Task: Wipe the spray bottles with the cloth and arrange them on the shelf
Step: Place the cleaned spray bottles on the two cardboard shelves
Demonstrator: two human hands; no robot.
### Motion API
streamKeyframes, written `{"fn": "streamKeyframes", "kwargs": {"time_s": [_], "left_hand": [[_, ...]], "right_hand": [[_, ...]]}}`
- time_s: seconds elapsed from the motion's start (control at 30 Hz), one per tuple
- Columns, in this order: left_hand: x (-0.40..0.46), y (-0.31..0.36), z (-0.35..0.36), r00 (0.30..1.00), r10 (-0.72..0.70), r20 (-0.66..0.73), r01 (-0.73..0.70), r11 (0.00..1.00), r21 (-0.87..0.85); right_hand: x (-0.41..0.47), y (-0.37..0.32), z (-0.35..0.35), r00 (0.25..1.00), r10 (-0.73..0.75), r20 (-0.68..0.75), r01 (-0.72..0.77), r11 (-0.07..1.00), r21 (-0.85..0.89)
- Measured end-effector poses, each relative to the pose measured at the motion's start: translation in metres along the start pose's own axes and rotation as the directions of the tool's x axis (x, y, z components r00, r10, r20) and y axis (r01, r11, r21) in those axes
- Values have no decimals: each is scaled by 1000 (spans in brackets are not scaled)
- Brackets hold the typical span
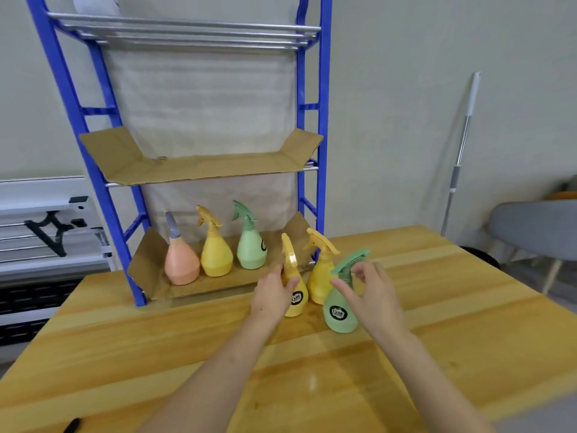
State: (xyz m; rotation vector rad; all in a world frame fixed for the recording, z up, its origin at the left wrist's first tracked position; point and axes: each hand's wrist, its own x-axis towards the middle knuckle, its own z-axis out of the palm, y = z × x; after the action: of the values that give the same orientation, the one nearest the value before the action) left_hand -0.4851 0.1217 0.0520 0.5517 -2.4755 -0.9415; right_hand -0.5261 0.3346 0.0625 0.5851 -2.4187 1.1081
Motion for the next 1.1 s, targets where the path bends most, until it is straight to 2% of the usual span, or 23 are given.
{"fn": "streamKeyframes", "kwargs": {"time_s": [0.17, 0.27, 0.33, 0.47, 0.57, 0.77, 1.0, 1.1], "left_hand": [[-8, 4, 1, 999, 7, -52, -7, 1000, 7], [-17, 5, -1, 995, 35, -97, -34, 999, 10], [-26, 5, -1, 992, 54, -115, -54, 999, 2], [-43, 1, -10, 976, 112, -187, -123, 991, -46], [-51, 7, -39, 954, 130, -269, -159, 983, -89], [-48, 42, -135, 862, 195, -468, -241, 970, -40], [-10, 67, -246, 761, 258, -596, -328, 944, -11], [12, 75, -285, 731, 267, -628, -310, 950, 42]], "right_hand": [[-6, 3, 12, 993, 112, 46, -110, 993, -40], [-8, 1, 17, 991, 126, 35, -121, 986, -115], [-12, -4, 18, 994, 106, 25, -103, 990, -99], [-22, -21, 17, 999, -46, 20, 47, 998, -47], [-14, -47, 5, 991, -128, -35, 131, 985, 113], [26, -130, -25, 944, -319, -86, 328, 877, 351], [95, -223, -32, 855, -498, -144, 510, 758, 407], [129, -255, -22, 849, -513, -130, 512, 737, 441]]}}
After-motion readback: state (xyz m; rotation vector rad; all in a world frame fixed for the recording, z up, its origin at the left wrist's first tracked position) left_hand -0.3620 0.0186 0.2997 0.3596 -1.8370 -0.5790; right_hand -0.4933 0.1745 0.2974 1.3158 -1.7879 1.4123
